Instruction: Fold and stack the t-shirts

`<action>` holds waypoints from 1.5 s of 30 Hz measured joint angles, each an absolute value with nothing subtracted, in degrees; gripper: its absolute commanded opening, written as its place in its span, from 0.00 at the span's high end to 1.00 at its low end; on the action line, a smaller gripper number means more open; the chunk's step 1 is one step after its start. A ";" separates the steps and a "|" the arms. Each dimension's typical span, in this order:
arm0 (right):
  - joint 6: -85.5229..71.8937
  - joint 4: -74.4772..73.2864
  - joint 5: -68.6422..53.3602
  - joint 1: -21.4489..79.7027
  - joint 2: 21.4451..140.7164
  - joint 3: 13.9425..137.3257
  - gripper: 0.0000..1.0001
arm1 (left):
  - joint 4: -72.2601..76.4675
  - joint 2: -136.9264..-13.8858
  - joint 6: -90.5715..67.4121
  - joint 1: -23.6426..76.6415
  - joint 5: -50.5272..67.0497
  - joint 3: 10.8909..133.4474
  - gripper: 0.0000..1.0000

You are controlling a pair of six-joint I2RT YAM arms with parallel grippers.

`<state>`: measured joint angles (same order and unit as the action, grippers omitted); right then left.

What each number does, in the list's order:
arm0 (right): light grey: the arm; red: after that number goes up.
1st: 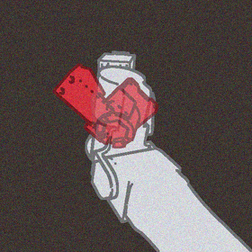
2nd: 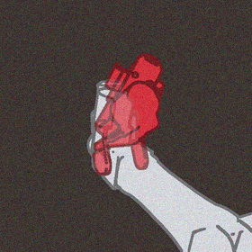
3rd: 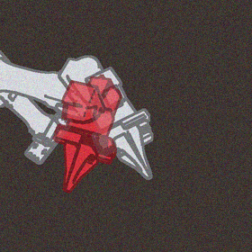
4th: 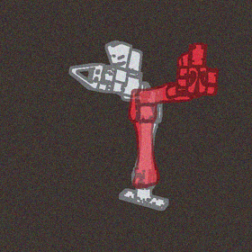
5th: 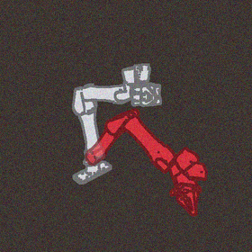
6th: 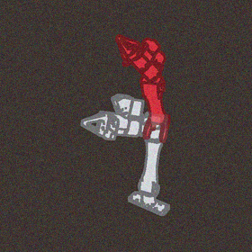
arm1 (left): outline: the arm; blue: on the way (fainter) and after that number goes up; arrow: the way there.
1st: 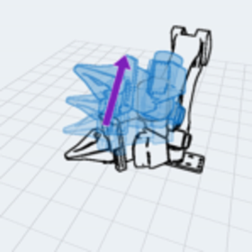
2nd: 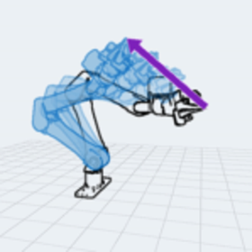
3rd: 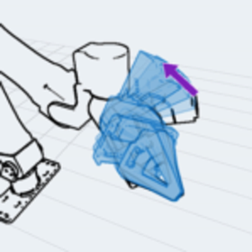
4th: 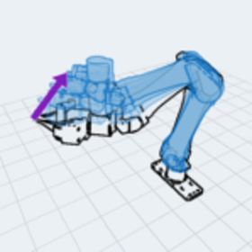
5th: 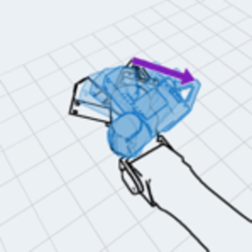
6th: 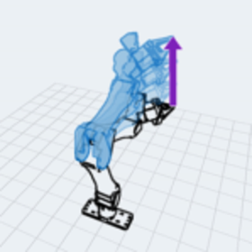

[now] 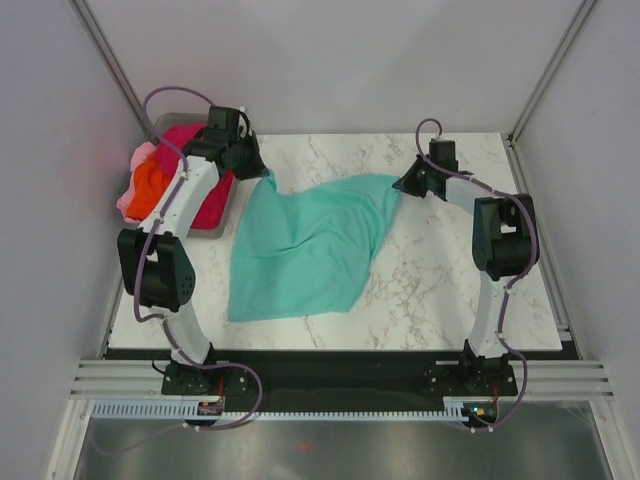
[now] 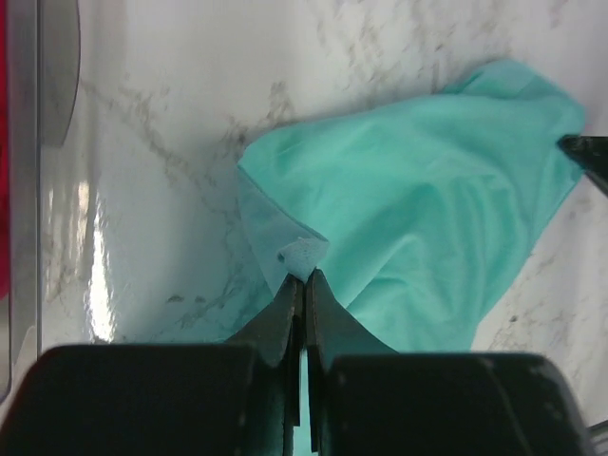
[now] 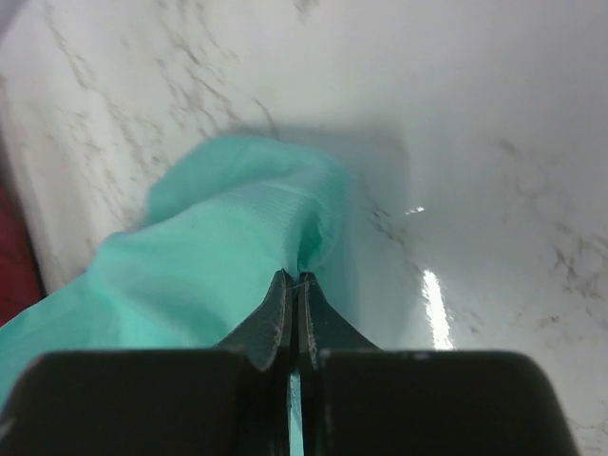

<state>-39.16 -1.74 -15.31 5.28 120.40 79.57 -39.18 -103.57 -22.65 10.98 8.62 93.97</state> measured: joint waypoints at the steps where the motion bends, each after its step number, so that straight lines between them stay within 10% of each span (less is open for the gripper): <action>1: -38.89 -4.05 -15.44 5.21 120.40 82.56 1.00 | -39.31 -104.33 -22.63 10.96 9.74 98.41 0.98; 9: -34.35 -16.95 -15.53 2.61 110.04 109.95 1.00 | -38.46 -101.65 -21.69 10.68 13.67 123.33 0.98; 14: -29.30 -14.70 -11.11 1.06 81.60 98.43 0.95 | -31.05 -84.44 -18.98 10.57 13.65 112.55 0.98; 16: -28.05 -10.90 -7.99 1.26 69.10 88.01 0.72 | -28.77 -74.89 -18.02 10.57 13.67 103.18 0.98; 18: -27.62 -8.43 -4.05 1.56 57.98 76.49 0.06 | -25.39 -63.96 -17.21 10.57 13.67 89.91 0.97; 19: -27.51 -7.79 -1.67 1.63 53.82 71.02 0.02 | -23.81 -58.76 -17.02 10.57 13.69 83.11 0.96; 28: -30.26 -28.51 12.21 -1.23 54.37 46.78 0.02 | -29.87 -45.39 -17.17 10.72 11.86 42.63 0.90; 40: -34.20 -31.29 1.48 -2.20 46.48 46.48 0.12 | -36.03 -50.65 -18.81 11.46 9.02 42.54 0.92; 45: -37.80 -29.50 1.08 11.88 50.22 40.32 0.17 | -36.05 -51.68 -19.05 11.51 9.17 42.57 0.92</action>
<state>-37.80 -29.50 1.08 11.88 50.22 40.32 -36.05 -51.68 -19.05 11.51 9.17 42.57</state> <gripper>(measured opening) 0.841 0.089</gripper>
